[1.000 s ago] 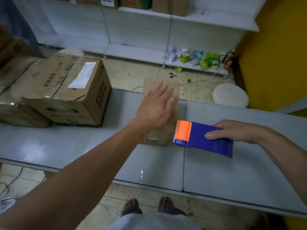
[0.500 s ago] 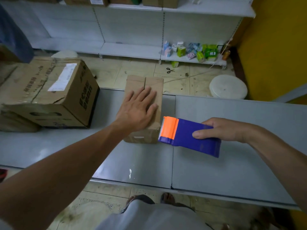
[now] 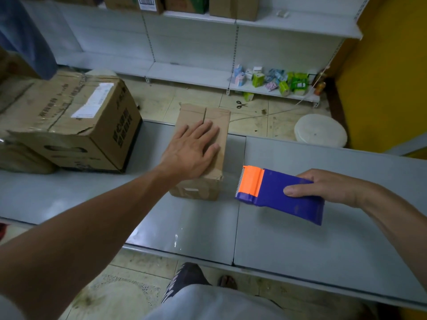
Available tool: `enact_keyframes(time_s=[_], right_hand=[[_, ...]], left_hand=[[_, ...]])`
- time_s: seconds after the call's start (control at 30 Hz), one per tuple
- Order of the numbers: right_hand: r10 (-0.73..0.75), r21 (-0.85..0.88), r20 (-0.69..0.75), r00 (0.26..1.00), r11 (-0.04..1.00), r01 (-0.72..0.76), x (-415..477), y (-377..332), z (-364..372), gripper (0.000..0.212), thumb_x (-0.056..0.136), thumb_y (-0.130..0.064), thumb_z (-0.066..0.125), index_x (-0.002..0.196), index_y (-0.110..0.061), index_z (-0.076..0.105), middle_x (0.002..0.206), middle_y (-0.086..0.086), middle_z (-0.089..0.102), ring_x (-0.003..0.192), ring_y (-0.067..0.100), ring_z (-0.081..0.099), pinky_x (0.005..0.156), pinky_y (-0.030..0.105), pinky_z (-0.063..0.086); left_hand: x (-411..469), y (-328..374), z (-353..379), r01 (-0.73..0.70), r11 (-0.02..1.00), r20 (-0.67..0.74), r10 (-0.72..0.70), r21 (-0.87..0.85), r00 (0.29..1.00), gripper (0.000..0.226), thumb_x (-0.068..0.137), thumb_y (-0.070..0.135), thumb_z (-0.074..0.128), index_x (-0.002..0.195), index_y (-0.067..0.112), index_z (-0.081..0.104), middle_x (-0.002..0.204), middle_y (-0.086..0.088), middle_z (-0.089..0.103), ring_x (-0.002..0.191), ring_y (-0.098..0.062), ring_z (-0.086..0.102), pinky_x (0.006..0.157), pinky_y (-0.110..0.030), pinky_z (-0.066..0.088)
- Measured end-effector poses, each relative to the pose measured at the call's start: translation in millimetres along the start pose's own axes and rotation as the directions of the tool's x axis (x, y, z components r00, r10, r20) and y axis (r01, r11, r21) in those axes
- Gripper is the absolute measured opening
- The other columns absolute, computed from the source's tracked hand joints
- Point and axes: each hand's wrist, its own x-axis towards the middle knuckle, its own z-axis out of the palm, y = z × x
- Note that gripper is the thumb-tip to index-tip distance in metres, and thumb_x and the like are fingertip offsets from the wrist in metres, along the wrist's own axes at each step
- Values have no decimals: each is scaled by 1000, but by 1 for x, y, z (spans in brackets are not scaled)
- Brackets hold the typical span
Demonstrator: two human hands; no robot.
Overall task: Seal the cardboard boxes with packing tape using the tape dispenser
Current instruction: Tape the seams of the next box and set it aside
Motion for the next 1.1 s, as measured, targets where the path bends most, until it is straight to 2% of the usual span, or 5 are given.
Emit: enact_keyframes(time_s=[0.4,0.57,0.67,0.97,1.1], right_hand=[[11,-315,-163,987,947,-63,16,-64,9,45,76,-57,69,87,-13,70,82,5,71,78,21,68,72,33,50],[-75,-685,-518,852,633,-360,23,-51,1,33,78,-48,63,84,-16,70,73,1,61,70,19,60,64,26,45],[15,-303,-629,777,916,-264,4,-7,-21,46,80,-59,63,72,-14,64,74,7,63,66,20,59,54,29,38],[-390,-538,-744,542,831,-141,56,83,68,51,78,-44,75,62,-19,33,49,11,47,47,33,51,48,28,29],[-512,-692,-644,569,707,-147,65,92,61,44,70,-40,83,59,-8,55,67,14,60,60,33,58,51,33,46]], left_hand=[[-1,1,2,-1,1000,18,1,-7,1000,60,101,54,17,156,28,16,164,5,11,150,-10,5,122,-38,1],[-1,1,0,-27,1000,24,26,13,999,62,100,54,12,156,27,13,164,4,10,150,-12,6,121,-38,0],[1,-3,2,-2,1000,15,2,25,1000,64,99,55,10,156,27,13,164,4,10,150,-12,6,122,-40,1],[-2,2,-1,1,1000,15,-1,16,1000,64,97,56,11,155,28,15,164,5,11,150,-10,5,121,-37,-2],[-1,1,-1,9,1000,24,-9,6,1000,63,99,55,14,156,28,15,164,5,11,150,-9,4,121,-36,-2]])
